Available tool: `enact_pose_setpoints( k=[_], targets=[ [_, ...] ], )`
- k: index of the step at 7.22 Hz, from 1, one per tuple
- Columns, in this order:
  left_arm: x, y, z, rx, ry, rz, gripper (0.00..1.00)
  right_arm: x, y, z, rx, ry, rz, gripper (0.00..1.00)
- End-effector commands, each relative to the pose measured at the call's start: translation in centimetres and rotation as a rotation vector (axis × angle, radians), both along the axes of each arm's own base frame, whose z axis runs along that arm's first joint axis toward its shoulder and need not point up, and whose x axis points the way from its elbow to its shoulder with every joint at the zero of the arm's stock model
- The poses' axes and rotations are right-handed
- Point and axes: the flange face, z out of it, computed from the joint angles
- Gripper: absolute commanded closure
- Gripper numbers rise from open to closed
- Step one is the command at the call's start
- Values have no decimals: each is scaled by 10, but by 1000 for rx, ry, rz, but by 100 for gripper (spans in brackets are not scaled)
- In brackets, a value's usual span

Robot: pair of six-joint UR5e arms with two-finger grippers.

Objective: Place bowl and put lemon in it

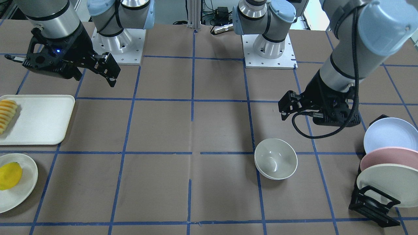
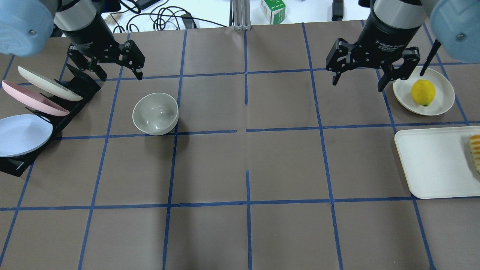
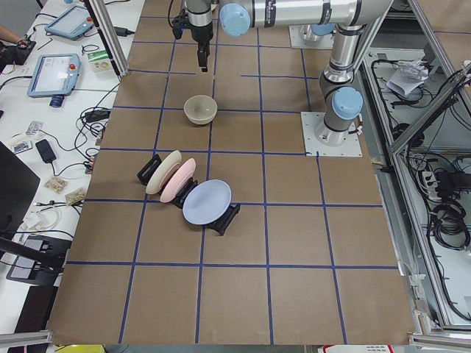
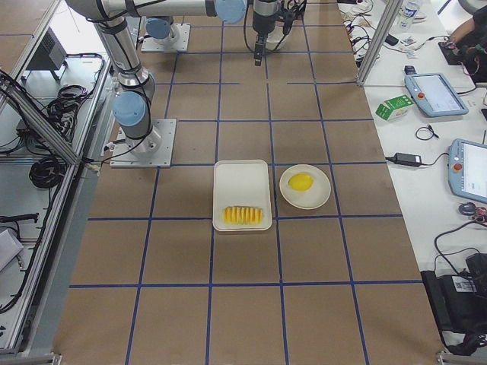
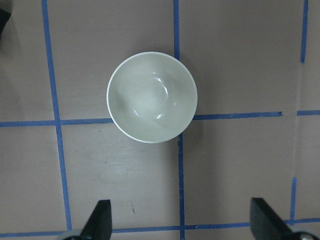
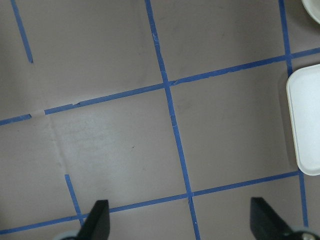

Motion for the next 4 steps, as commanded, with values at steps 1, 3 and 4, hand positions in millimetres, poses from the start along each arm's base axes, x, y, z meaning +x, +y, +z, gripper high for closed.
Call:
enact_pose_setpoints(
  k=[1, 3, 4],
  targets=[
    [11, -35, -53, -1, -3, -18, 4, -15, -18, -17, 16, 0, -3, 0],
    [50, -49, -102, 46, 17, -30, 4, -100, -44, -32, 6, -12, 65, 0],
    [65, -53, -127, 0, 8, -32, 4, -144, -54, -46, 16, -25, 115, 0]
  ],
)
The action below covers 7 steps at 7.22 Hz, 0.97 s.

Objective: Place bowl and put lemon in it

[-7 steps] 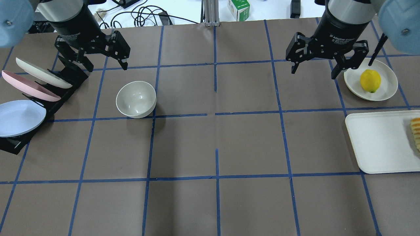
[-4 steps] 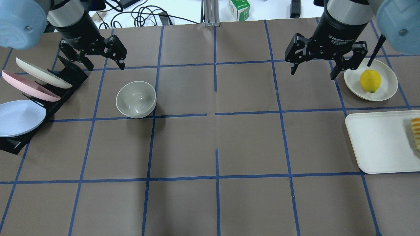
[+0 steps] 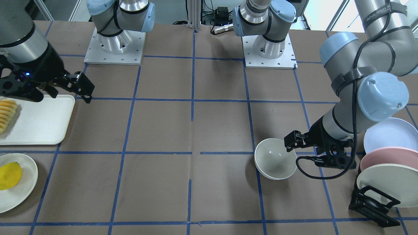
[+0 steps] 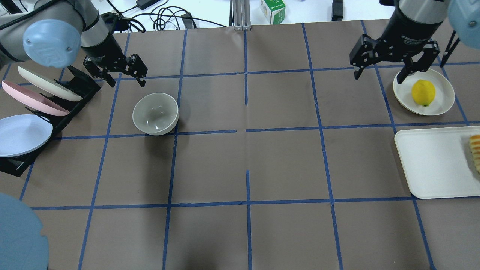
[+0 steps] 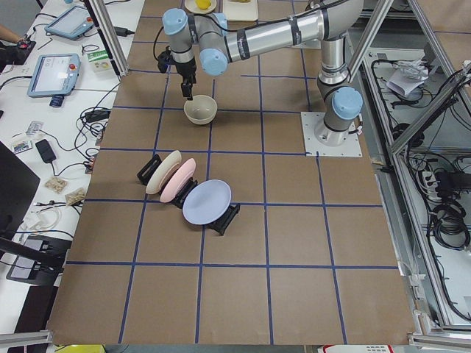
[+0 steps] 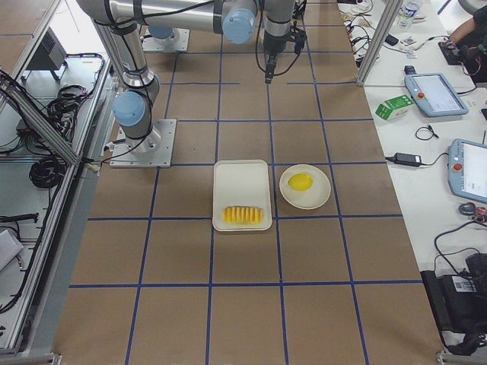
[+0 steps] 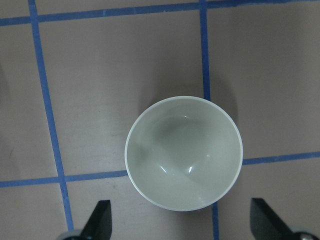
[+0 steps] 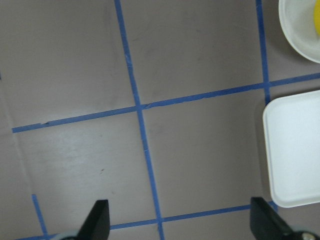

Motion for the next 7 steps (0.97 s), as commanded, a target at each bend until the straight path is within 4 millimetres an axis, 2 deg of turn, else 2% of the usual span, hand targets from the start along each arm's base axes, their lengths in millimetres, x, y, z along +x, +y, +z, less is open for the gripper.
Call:
enact_pose_setpoints(
  k=[1, 2, 3, 4, 5, 6, 7],
  targets=[
    [22, 3, -60, -17, 0, 11, 4, -94, -32, -36, -24, -6, 108, 0],
    [22, 11, -87, -21, -1, 22, 4, -124, -48, -51, -68, 18, 164, 0],
    [22, 15, -100, -31, 0, 22, 4, -161, -52, -68, -63, 15, 153, 0],
    [20, 23, -114, -3, 7, 24, 6, -199, -57, -101, -24, -17, 156, 0],
    [17, 26, -126, 10, 40, 37, 7, -228, -69, -128, -54, -1, 186, 0],
    [16, 30, -136, 31, 46, 39, 8, -239, -87, -149, -117, 30, 192, 0],
    [16, 31, -137, 33, 44, 68, 21, -245, -96, -167, -127, 39, 209, 0]
  ],
)
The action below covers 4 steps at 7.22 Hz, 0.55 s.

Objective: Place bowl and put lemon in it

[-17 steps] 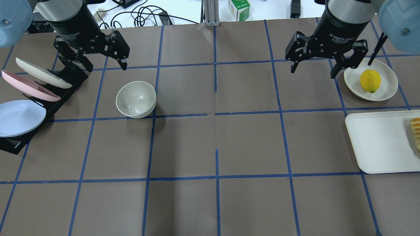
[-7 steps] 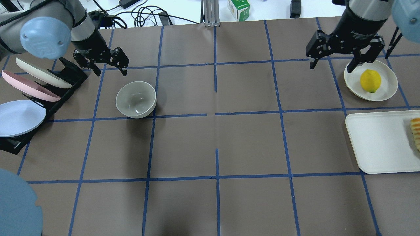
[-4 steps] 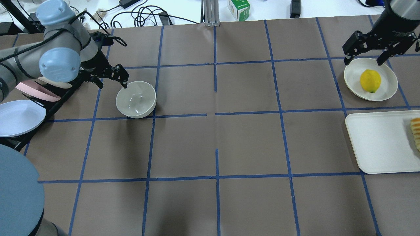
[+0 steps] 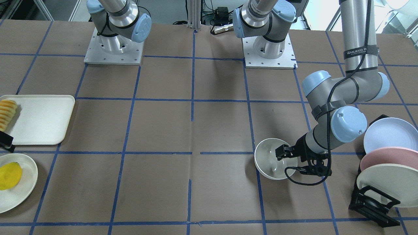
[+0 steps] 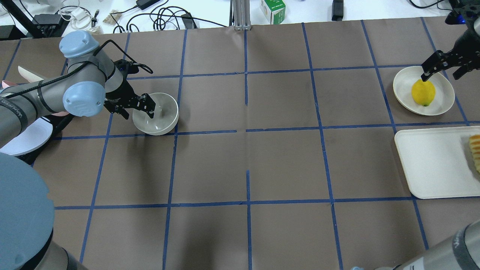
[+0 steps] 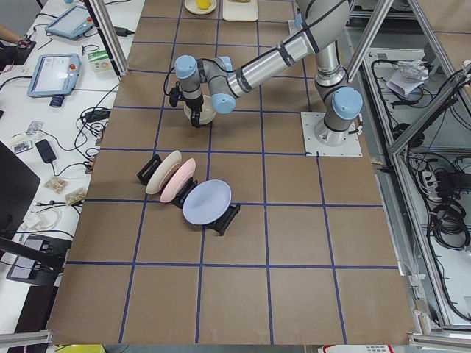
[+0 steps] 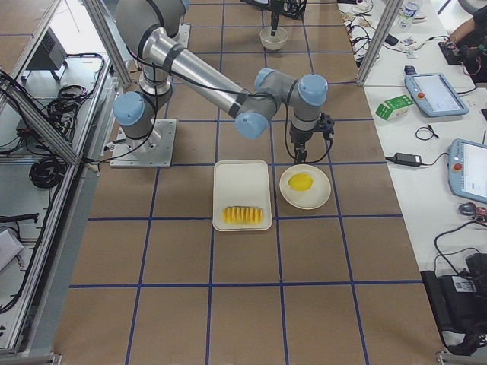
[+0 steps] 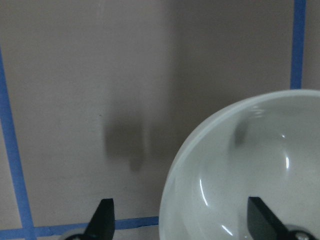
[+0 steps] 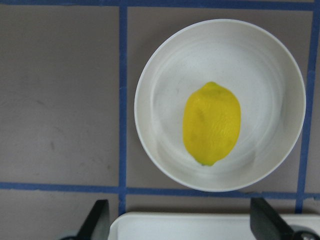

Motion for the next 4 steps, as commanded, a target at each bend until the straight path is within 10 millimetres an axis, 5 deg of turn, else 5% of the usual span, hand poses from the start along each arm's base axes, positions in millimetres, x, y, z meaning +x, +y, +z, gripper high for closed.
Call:
enact_pose_setpoints(
  k=[1, 3, 4],
  targets=[
    [1, -3, 0, -3, -1, 20, 51, -17, -20, -43, -12, 11, 23, 0],
    [1, -4, -1, -2, -2, 31, 93, -24, -30, -82, 1, 12, 21, 0],
    [1, -5, 2, -7, -6, 29, 100, -26, -33, -100, 14, 4, 25, 0]
  ],
)
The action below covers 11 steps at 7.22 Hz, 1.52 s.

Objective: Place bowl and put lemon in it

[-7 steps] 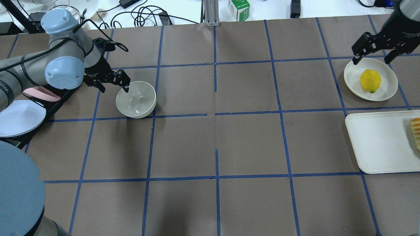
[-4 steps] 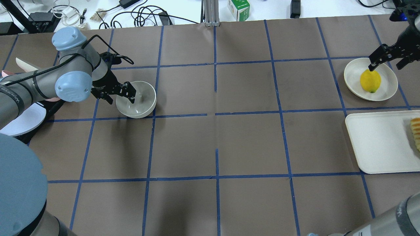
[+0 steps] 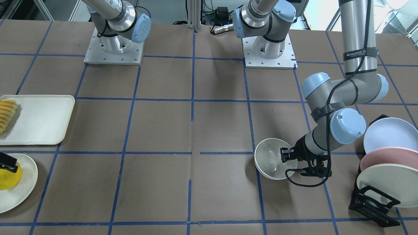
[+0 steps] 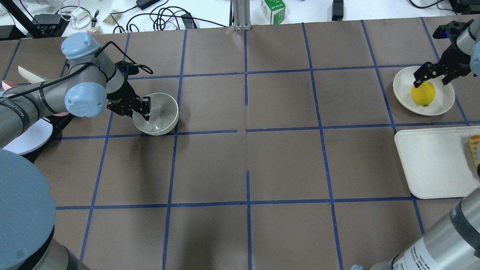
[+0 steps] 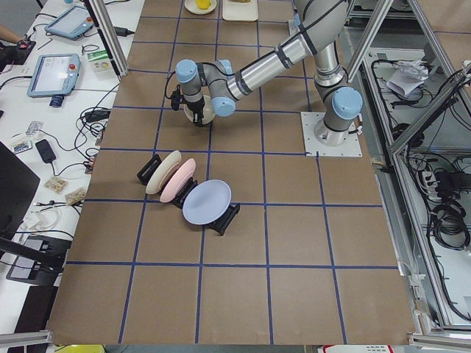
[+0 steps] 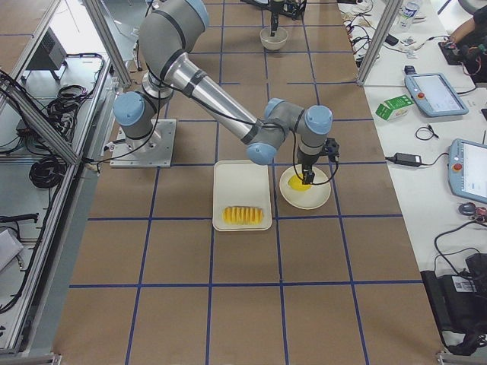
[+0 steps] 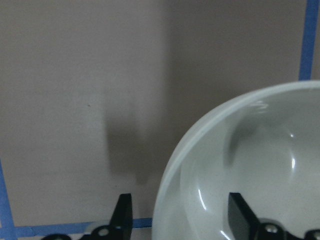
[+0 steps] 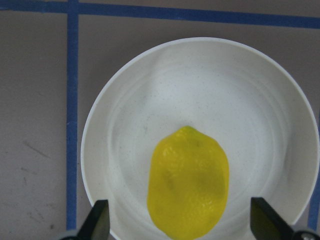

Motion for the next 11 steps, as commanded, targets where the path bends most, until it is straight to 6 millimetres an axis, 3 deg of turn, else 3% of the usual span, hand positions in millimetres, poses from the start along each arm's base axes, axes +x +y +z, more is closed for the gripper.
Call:
enact_pose_setpoints(
  k=[1, 3, 4, 5, 6, 7, 9, 11],
  targets=[
    [0, -2, 1, -4, 1, 4, 100, -3, -5, -27, 17, -6, 2, 0],
    [-2, -1, 23, -35, -14, 31, 100, -3, -5, -37, 29, -13, 8, 0],
    [-13, -3, 39, -44, -10, 30, 100, -3, -5, -36, 28, -12, 22, 30],
    [-26, 3, 48, -26, 22, 50, 100, -4, -5, -36, 33, -8, 20, 80],
    [-61, 9, 54, -37, 59, 18, 100, -4, -2, -34, 43, -9, 17, 100],
    [-111, 15, 48, -29, 98, 6, 100, -9, 0, -31, 67, 34, 17, 100],
    [-207, 31, 42, -46, 105, 40, 100, -5, 9, 7, 73, 63, 17, 100],
    [-253, 49, 23, -45, 101, 66, 100, 15, 28, 58, 95, 36, 17, 100]
  ],
)
